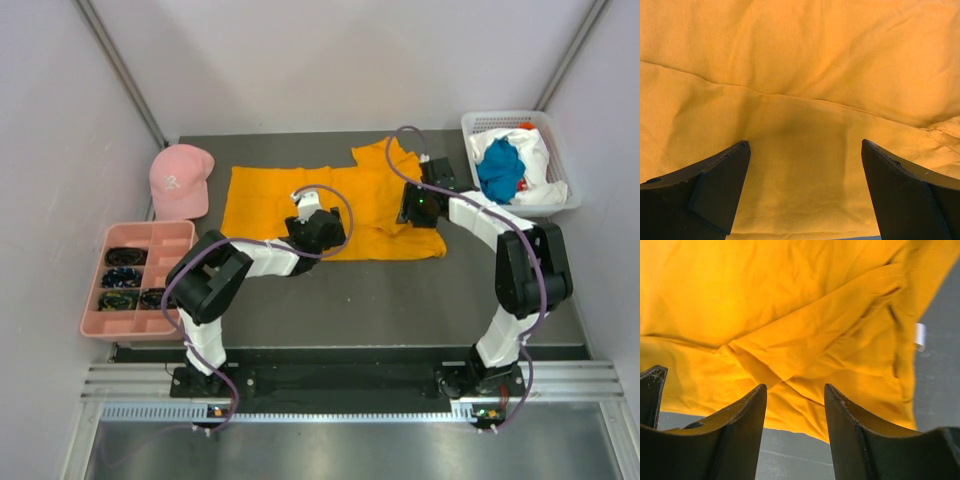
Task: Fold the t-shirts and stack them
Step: Fold the flattened tshirt in 1/3 of the way
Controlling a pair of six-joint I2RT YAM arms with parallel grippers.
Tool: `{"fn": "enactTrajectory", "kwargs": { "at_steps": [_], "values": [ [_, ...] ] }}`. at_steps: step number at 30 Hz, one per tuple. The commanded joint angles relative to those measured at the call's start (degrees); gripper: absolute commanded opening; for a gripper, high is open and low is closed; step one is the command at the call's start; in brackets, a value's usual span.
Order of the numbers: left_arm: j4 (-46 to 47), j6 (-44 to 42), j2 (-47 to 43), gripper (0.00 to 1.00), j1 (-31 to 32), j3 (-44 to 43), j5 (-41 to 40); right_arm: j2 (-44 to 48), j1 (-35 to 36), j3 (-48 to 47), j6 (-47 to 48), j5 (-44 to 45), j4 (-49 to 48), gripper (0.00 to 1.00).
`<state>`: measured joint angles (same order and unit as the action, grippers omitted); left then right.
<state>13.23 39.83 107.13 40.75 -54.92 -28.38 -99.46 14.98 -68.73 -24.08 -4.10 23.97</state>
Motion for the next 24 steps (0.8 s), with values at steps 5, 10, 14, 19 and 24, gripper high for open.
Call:
{"fn": "enactTrajectory", "kwargs": {
  "at_steps": [5, 10, 14, 19, 24],
  "values": [
    [-14.11, -0.98, 2.82, 0.99, -0.23, 0.87, 1.14, -3.46, 4.35, -3.60, 1.75, -4.78, -0.59, 0.50],
    [-15.78, -3.27, 0.63, 0.99, -0.23, -3.87, 0.43, -3.90, 4.70, -2.99, 1.58, -4.60, -0.94, 0.50],
    [-17.89, -4.41, -1.22, 0.99, -0.32, -6.96, -0.80, -4.34, 4.79, -2.73, 1.31, -5.13, -1.29, 0.50],
    [-18.25, -5.29, -4.65, 0.99, -0.23, -7.84, -0.97, -5.83, 4.88, -2.81, 1.31, -5.74, -1.73, 0.50],
    [-18.42, -5.91, -7.63, 0.99, -0.32, -8.45, 0.08, -6.18, 5.41, -3.08, 1.31, -6.01, -1.90, 0.50]
  ]
}}
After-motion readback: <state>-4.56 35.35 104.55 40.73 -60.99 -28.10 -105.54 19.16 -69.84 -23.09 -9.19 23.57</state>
